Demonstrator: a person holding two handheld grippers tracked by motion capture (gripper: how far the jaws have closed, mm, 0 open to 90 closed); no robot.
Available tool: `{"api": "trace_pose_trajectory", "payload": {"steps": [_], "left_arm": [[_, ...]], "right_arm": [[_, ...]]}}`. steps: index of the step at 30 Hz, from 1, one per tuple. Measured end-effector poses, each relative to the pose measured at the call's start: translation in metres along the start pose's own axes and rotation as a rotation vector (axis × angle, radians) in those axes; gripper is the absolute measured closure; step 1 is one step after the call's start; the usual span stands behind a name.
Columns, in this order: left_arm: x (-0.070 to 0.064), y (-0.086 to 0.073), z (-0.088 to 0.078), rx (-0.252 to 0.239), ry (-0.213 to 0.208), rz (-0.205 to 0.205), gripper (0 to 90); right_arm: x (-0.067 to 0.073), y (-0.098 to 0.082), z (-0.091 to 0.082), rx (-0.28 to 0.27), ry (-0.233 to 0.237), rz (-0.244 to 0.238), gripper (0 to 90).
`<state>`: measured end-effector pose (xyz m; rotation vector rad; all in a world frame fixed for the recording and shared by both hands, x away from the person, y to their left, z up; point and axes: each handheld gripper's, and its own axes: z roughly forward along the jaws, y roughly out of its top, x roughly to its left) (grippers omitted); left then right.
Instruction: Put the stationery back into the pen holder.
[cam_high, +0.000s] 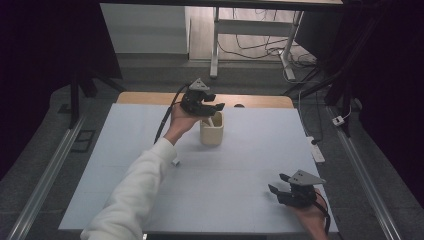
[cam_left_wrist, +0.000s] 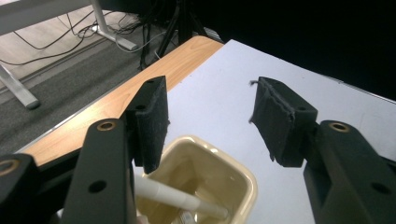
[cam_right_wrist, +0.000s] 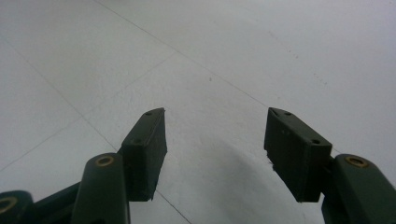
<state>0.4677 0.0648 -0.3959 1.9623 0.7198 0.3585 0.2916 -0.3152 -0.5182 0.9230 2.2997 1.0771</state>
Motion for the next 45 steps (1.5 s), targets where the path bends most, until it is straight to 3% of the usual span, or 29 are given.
{"api": "trace_pose_trajectory", "payload": {"steps": [14,24,33,45], "left_arm": [[0.002,-0.027,-0.038,0.025,0.005,0.040,44.9],[-0.005,-0.046,-0.063,0.054,-0.003,0.071,44.8],[-0.006,-0.062,-0.080,0.072,0.015,0.059,44.2],[0.005,-0.091,-0.091,0.124,0.060,0.040,43.2]], "right_arm": [[0.001,0.000,0.000,0.003,-0.002,-0.001,38.2],[0.002,0.001,0.000,0.008,-0.003,-0.005,38.1],[0.003,0.001,0.001,0.008,0.000,-0.007,38.1],[0.004,0.001,0.001,0.006,0.000,-0.009,38.1]]}}
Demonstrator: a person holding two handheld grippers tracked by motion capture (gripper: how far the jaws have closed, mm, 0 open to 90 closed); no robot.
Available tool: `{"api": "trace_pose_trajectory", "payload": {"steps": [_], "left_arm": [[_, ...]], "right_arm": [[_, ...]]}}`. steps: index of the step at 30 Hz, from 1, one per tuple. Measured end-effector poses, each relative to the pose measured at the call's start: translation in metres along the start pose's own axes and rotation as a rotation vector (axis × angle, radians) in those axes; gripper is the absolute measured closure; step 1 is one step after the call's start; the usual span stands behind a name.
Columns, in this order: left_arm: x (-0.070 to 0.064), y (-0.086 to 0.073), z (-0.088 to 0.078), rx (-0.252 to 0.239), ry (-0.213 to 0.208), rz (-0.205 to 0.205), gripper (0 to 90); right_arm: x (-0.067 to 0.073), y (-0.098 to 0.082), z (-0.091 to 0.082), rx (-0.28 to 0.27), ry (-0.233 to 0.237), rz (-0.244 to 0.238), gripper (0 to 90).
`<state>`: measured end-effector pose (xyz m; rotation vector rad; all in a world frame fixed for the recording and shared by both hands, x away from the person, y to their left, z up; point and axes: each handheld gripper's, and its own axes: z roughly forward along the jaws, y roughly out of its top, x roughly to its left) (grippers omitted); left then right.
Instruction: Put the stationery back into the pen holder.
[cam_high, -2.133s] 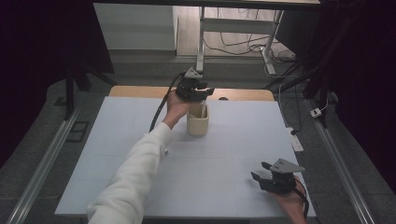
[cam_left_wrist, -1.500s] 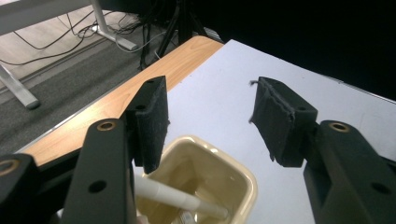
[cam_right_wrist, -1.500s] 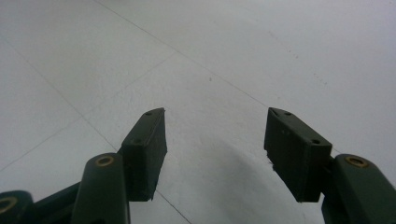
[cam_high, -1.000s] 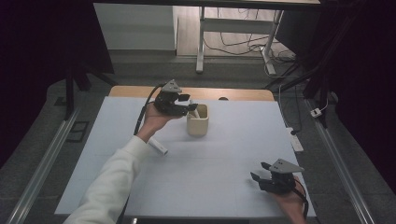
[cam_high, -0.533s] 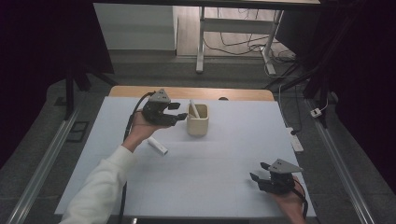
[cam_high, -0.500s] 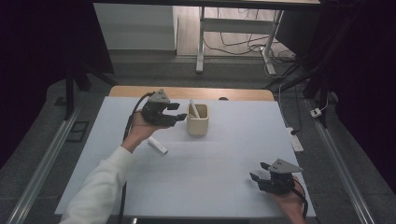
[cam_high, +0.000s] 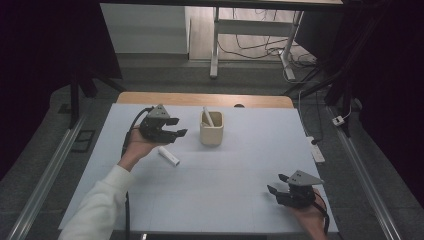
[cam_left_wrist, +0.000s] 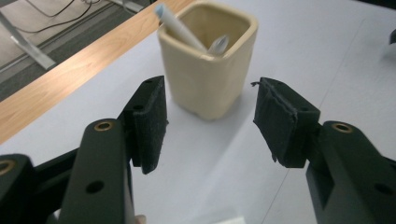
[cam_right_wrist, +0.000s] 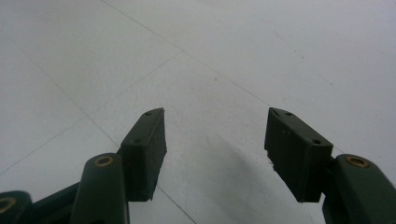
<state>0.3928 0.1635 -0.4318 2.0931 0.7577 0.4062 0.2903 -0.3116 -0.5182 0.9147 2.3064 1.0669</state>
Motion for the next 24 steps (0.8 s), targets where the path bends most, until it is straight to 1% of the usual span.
{"api": "trace_pose_trajectory", "payload": {"steps": [4,6,13,16,19,21,24], "left_arm": [[0.006,-0.009,-0.002,0.012,0.018,-0.014,43.2],[0.008,-0.014,-0.001,0.015,0.022,-0.028,43.2],[0.017,-0.031,0.000,0.049,0.048,-0.058,43.6],[0.023,-0.040,0.001,0.069,0.060,-0.083,44.0],[0.030,-0.049,0.002,0.095,0.069,-0.114,46.3],[0.034,-0.055,0.003,0.104,0.073,-0.136,49.2],[0.039,-0.062,0.004,0.122,0.082,-0.166,51.2]], "right_arm": [[0.000,0.000,0.000,0.000,0.000,-0.001,38.1],[0.000,0.000,0.000,0.000,-0.001,-0.001,38.1],[0.000,0.000,0.000,0.000,-0.004,-0.002,38.0],[0.000,0.000,0.000,0.001,0.000,0.000,38.0],[0.000,0.000,0.000,0.000,0.000,-0.001,38.0],[0.000,0.000,0.000,0.000,0.000,-0.001,38.0],[0.000,0.000,0.000,-0.001,0.000,0.000,38.0]]}}
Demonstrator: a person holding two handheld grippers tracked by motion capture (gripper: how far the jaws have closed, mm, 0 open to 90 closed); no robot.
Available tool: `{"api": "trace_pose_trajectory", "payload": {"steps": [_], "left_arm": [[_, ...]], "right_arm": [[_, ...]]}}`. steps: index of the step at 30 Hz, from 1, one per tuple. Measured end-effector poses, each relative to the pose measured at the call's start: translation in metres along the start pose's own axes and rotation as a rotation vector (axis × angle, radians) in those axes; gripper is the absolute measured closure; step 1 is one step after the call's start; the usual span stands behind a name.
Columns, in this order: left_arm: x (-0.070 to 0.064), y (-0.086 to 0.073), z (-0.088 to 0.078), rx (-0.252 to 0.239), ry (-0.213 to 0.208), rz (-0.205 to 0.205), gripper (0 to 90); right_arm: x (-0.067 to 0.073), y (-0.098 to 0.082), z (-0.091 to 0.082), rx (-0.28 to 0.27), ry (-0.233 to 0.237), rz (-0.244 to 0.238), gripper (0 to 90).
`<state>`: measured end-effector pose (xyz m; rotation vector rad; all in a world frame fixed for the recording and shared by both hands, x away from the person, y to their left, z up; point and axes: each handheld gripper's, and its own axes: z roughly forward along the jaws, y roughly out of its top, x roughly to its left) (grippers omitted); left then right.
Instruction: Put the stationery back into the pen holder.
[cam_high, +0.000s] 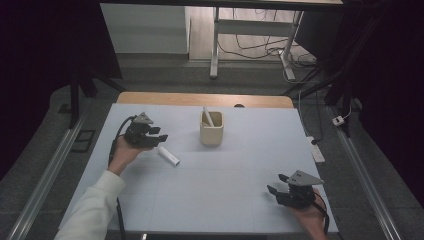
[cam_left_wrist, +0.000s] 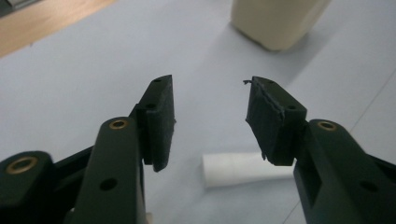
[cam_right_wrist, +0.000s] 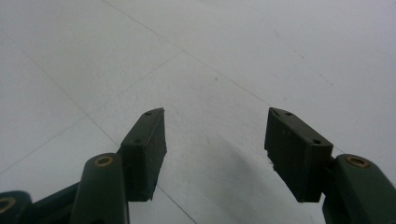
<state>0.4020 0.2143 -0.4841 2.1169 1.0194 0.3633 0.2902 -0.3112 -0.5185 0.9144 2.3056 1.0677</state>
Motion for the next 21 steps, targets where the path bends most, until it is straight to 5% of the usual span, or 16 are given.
{"api": "trace_pose_trajectory", "payload": {"steps": [8,16,21], "left_arm": [[0.010,-0.012,0.007,0.034,-0.001,-0.035,59.0],[0.017,-0.018,0.016,0.091,0.003,-0.072,87.1],[0.017,-0.021,0.021,0.120,0.002,-0.066,88.3]], "right_arm": [[0.000,0.000,0.000,0.005,0.001,-0.001,38.0],[0.000,0.000,0.001,0.005,0.000,0.001,38.0],[-0.001,0.000,0.000,0.008,0.000,-0.002,38.0]]}}
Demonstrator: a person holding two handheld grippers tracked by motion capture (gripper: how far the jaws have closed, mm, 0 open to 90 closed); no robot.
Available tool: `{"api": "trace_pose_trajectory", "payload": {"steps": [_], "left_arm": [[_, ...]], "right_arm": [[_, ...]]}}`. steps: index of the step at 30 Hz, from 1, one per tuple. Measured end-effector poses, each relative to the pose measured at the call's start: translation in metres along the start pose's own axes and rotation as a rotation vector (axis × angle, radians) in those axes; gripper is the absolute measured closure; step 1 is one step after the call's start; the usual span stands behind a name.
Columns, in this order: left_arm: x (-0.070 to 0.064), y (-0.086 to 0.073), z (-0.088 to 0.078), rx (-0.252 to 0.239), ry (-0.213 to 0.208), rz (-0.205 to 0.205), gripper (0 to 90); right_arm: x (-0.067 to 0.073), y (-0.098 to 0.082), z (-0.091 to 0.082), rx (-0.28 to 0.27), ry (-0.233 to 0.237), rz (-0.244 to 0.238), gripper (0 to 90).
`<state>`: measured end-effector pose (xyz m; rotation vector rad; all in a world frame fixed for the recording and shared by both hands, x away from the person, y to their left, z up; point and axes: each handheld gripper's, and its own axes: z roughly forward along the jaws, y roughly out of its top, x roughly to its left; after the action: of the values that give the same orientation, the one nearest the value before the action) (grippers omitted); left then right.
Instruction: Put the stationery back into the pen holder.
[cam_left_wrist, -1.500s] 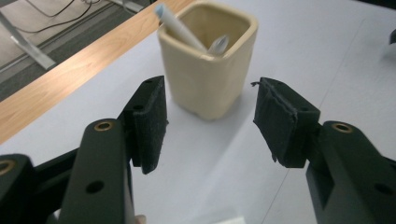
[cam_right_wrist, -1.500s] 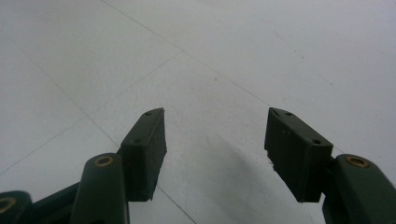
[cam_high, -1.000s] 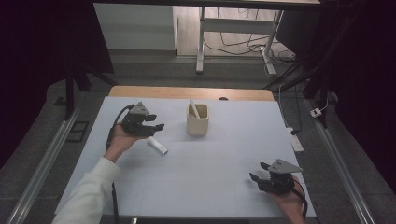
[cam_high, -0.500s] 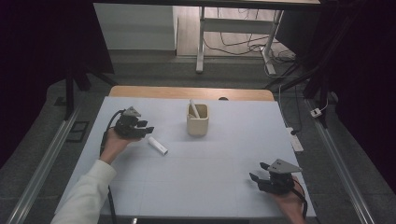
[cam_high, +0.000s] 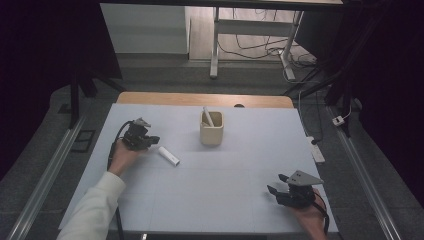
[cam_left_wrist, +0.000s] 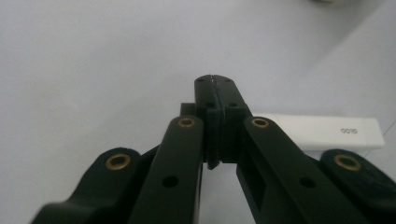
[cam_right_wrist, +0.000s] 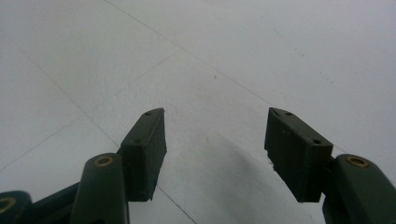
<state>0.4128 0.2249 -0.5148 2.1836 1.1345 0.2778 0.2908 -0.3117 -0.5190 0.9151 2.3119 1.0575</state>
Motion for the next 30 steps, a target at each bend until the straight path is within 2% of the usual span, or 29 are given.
{"api": "trace_pose_trajectory", "payload": {"steps": [12,30], "left_arm": [[0.000,-0.009,0.013,0.030,-0.017,-0.006,88.3],[-0.001,-0.008,0.018,0.028,-0.039,0.014,88.4]], "right_arm": [[0.000,0.000,0.000,0.000,0.000,0.002,38.0],[0.000,0.000,0.000,0.001,0.000,0.000,38.0]]}}
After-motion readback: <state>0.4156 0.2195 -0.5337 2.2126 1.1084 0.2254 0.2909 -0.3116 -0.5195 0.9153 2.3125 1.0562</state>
